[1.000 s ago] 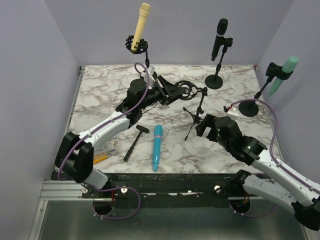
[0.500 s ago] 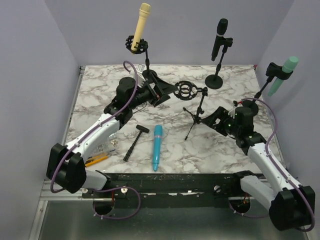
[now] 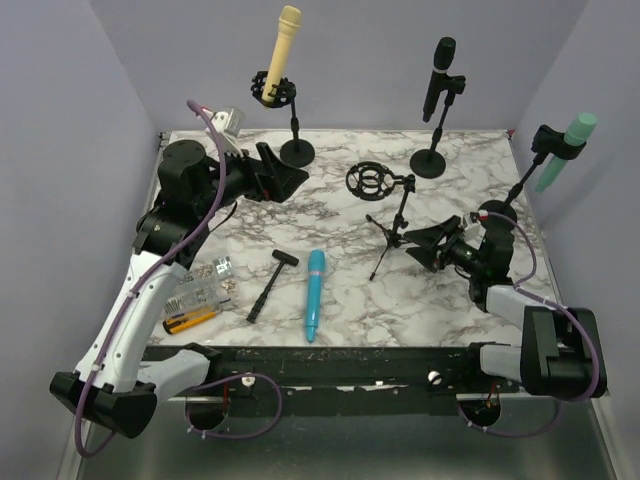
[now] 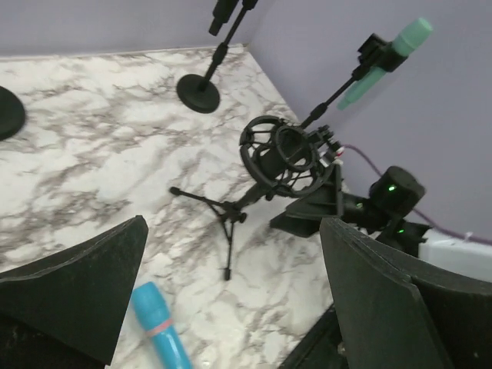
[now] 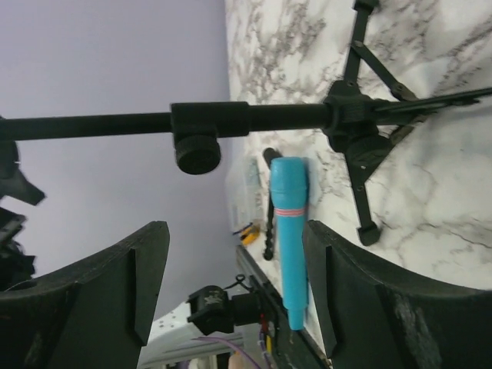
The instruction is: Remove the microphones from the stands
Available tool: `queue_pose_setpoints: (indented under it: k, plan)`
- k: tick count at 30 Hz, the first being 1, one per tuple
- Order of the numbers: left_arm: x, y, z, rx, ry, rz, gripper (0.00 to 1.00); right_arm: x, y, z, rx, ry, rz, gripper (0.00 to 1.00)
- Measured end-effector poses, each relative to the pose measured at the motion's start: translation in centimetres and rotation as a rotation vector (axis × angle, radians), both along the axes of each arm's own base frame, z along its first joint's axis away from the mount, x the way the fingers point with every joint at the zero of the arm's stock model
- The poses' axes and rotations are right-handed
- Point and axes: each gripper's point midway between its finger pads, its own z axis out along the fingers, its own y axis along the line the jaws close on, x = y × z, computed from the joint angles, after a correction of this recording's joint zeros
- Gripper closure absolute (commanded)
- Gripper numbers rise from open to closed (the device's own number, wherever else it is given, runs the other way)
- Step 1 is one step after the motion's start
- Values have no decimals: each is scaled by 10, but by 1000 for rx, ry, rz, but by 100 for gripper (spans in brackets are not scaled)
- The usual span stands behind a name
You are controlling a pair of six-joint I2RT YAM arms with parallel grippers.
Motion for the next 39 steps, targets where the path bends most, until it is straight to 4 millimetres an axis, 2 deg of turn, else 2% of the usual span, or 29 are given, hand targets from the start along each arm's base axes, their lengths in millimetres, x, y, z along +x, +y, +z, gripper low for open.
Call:
queue_pose_setpoints:
  k: [2, 6, 9, 12, 15, 19, 24, 31, 39]
  plan:
    - [-6, 8, -3, 58, -58, 15, 1, 3, 2, 7, 43, -10, 9, 24]
    - [-12, 19, -31, 159, -105, 22, 1, 11, 5, 17, 126, -11, 12, 24]
    - [-12, 22, -50, 214, -110, 14, 1, 16, 5, 16, 167, 9, 6, 32]
    - [-12, 25, -56, 239, -119, 21, 1, 21, 5, 14, 197, 32, 0, 34]
    - [-17, 28, -52, 243, -145, 27, 1, 28, 4, 15, 232, 44, -5, 41]
    - [-24, 31, -42, 236, -186, 31, 1, 35, 4, 20, 261, 39, -7, 45]
    - [-25, 31, -39, 234, -195, 32, 1, 38, 4, 22, 289, 35, -8, 51]
    - [-25, 31, -40, 236, -194, 31, 1, 40, 4, 21, 309, 34, -8, 56]
    - [-22, 31, -43, 243, -186, 30, 1, 41, 6, 20, 333, 31, 1, 57]
